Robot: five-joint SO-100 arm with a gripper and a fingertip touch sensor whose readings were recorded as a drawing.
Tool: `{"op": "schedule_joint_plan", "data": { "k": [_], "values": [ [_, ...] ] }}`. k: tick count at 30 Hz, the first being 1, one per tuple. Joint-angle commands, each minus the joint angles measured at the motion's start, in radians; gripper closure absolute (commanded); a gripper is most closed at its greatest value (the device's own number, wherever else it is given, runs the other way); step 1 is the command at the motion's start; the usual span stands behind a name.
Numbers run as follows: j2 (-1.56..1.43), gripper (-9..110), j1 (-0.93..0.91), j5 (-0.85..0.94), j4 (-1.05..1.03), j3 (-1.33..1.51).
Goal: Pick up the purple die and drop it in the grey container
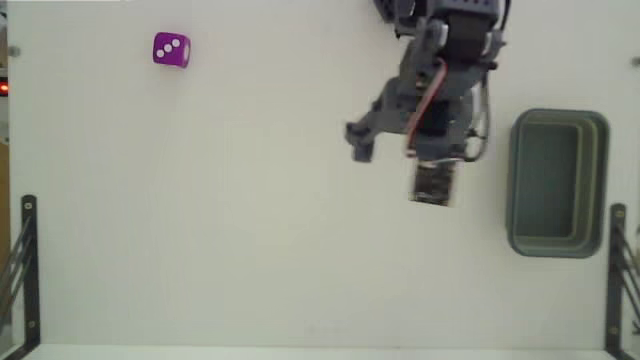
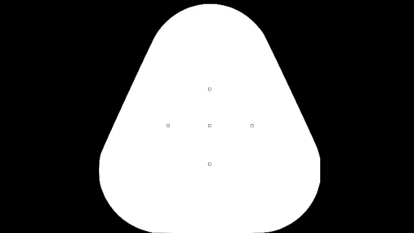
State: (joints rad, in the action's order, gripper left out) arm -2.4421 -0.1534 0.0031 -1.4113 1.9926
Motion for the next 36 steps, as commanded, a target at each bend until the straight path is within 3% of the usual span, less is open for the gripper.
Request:
{"op": "schedule_joint_plan", "data": {
  "k": [1, 36],
  "values": [
    [-0.038, -9, -0.054, -0.003, -0.019, 0.007],
    [-0.038, -9, -0.533, -0.003, -0.019, 0.007]
  ]
}}
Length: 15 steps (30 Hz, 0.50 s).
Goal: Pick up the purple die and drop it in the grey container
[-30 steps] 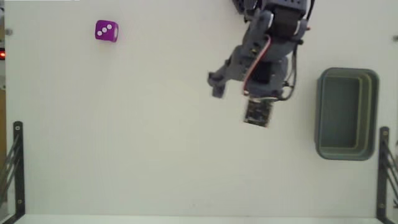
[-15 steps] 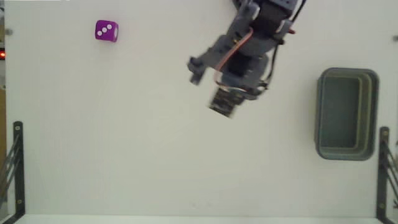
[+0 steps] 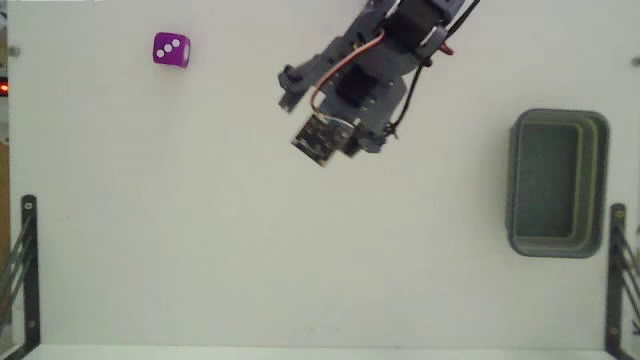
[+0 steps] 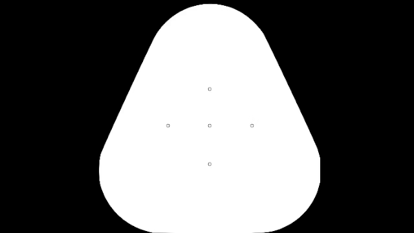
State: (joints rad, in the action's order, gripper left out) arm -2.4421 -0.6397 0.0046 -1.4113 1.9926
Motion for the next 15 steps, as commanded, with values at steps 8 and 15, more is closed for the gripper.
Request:
{"op": "schedule_joint_plan", "data": {
  "k": [8, 15],
  "values": [
    [-0.038, -9, -0.161, -0.005, -0.019, 0.007],
    [-0.038, -9, -0.26, -0.005, -0.019, 0.007]
  ]
}}
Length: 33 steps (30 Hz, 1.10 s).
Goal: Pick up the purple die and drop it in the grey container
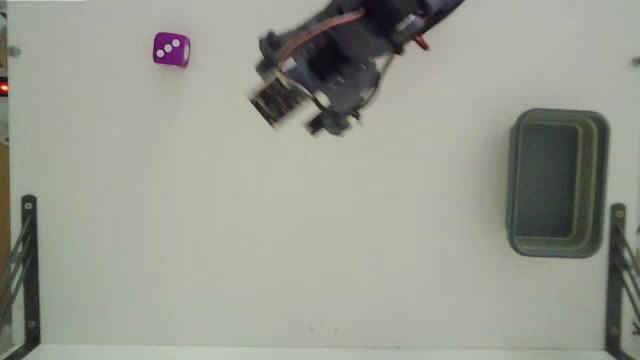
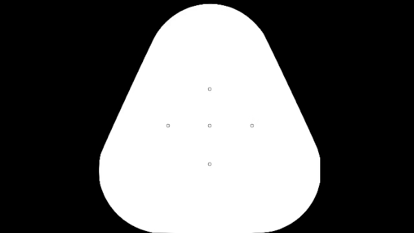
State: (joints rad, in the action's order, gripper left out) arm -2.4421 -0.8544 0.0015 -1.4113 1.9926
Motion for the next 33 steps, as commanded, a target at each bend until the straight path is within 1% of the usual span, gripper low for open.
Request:
{"op": "schedule_joint_plan", "data": {
  "k": [1, 18, 33],
  "values": [
    [-0.038, -9, -0.056, -0.002, -0.019, 0.007],
    [-0.038, -9, -0.277, -0.002, -0.019, 0.007],
    [-0.038, -9, -0.295, -0.002, -0.019, 0.007]
  ]
}}
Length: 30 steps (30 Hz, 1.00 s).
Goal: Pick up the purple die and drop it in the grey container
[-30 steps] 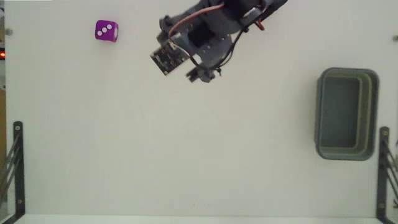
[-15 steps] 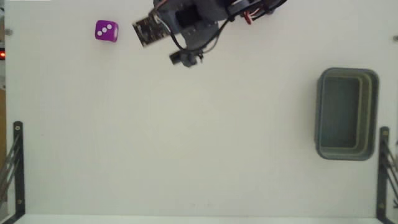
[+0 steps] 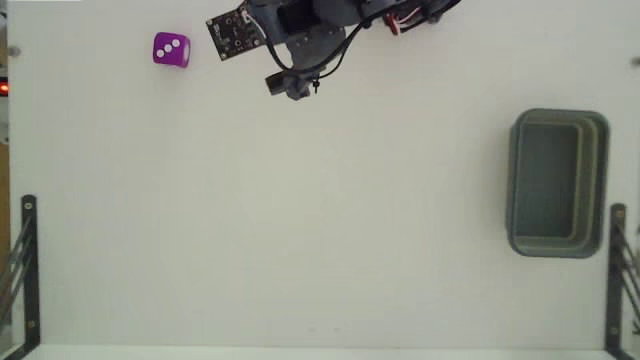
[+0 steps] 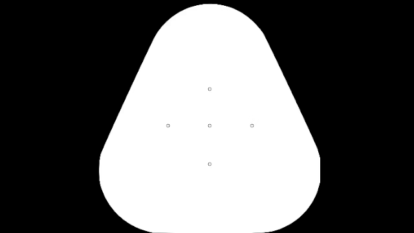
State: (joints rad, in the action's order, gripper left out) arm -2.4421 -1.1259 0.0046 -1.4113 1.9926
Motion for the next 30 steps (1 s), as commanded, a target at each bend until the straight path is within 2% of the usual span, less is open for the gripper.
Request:
{"op": "schedule_joint_plan", "data": {
  "k": [1, 30],
  "values": [
    [-0.038, -9, -0.024, -0.005, -0.019, 0.007],
    [-0.038, -9, -0.141, -0.005, -0.019, 0.007]
  ]
}}
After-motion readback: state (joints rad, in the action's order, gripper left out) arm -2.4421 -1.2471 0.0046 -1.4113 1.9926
